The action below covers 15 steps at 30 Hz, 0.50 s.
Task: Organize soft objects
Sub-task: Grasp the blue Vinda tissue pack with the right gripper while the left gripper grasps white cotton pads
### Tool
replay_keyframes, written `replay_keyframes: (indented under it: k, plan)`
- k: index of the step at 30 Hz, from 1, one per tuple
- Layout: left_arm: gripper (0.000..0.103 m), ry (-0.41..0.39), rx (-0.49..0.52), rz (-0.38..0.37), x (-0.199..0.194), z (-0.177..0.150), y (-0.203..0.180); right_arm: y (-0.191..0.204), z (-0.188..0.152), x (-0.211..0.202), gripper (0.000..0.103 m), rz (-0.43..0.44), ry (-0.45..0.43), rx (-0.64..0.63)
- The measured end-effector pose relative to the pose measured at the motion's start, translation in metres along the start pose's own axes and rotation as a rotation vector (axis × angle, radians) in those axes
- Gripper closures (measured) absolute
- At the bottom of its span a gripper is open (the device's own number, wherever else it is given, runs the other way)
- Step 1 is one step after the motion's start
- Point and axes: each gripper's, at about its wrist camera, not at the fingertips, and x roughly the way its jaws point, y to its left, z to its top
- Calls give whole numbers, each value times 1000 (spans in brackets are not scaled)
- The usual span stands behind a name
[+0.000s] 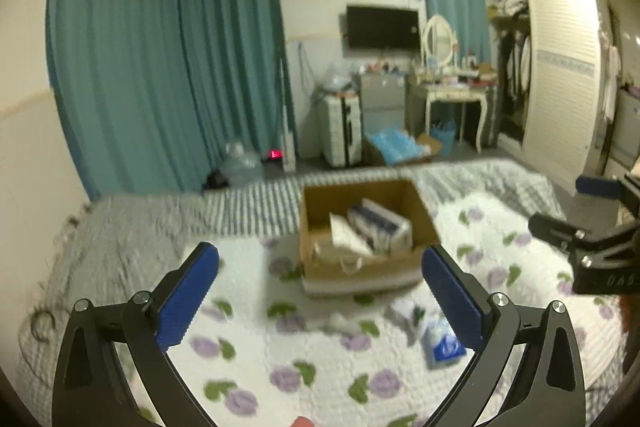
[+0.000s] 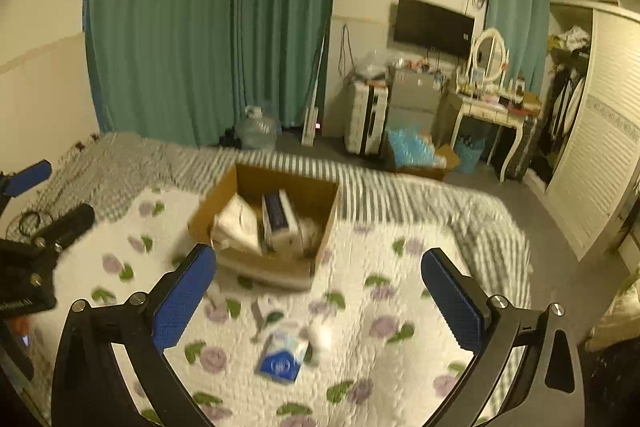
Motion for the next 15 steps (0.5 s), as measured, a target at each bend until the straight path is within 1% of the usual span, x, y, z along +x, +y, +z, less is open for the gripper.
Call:
replay_keyframes:
  k: [1, 4, 6, 9, 11, 12, 15]
  plan:
    - [0, 23, -6, -1, 10, -8, -1, 1, -11, 9, 0, 1, 20, -3]
    - [0, 86, -40, 5, 40, -33, -2, 3, -46, 51, 0, 25, 118, 12]
    - [0, 107, -57, 1, 54, -47, -4, 7, -68, 76, 0, 31, 176, 25]
    - [0, 140, -79, 11, 75, -69, -5, 16, -98, 107, 0, 36, 255, 5]
    - [0, 148, -86, 38, 87, -83, -6, 24, -119, 126, 0, 60, 312, -3]
    - [0, 155, -93, 50, 92, -89, -6, 26, -127, 133, 1, 67, 335, -6]
    - [0, 187, -123, 51, 106, -107, -3, 34, -148, 153, 9, 87, 398, -11]
